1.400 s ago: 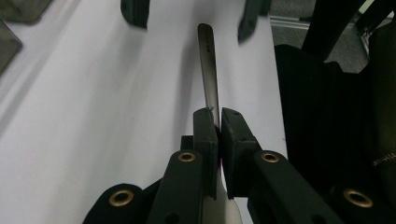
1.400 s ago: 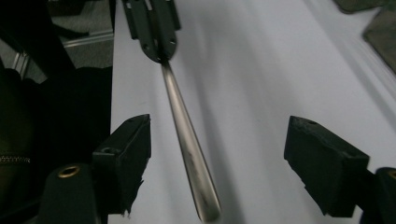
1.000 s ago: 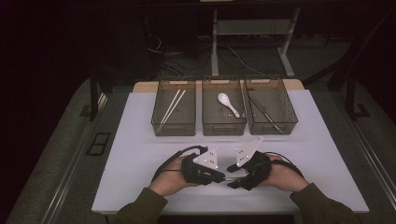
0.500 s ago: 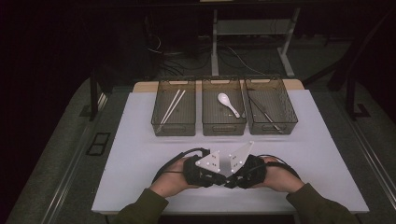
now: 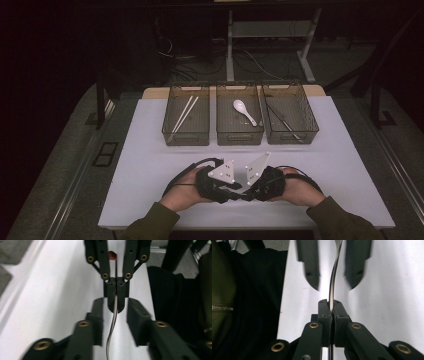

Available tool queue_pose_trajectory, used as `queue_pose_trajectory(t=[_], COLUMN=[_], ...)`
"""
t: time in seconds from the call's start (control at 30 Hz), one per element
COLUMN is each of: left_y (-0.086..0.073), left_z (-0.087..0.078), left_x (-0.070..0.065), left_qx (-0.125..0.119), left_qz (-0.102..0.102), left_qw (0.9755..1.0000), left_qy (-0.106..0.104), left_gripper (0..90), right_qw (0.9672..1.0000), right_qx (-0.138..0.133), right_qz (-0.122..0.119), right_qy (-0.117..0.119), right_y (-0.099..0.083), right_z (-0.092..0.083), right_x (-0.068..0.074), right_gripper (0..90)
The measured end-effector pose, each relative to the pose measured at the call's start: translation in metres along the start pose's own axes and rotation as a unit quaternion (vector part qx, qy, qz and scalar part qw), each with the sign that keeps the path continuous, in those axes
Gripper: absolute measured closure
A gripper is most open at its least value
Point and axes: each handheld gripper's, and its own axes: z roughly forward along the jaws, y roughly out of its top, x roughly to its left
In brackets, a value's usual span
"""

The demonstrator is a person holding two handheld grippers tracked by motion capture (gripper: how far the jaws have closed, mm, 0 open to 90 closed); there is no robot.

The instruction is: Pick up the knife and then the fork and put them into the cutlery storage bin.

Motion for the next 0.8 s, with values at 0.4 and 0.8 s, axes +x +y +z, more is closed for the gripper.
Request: queue_pose_trajectory(t=[0.4,0.8], left_y=[-0.053,-0.099], left_z=[-0.042,-0.047], left_x=[0.003,-0.006], left_qx=[-0.104,-0.089], left_qz=[-0.105,-0.192], left_qw=[0.9865,0.9633], left_qy=[0.069,0.165], left_gripper=[28.2,1.1], right_qw=[0.9964,0.9822], right_qx=[-0.013,-0.044], right_qz=[0.067,0.142], right_qy=[-0.050,-0.115], right_y=[-0.024,-0.051], right_z=[-0.025,-0.068], right_x=[-0.015,-0.033], right_gripper=[86.8,86.8])
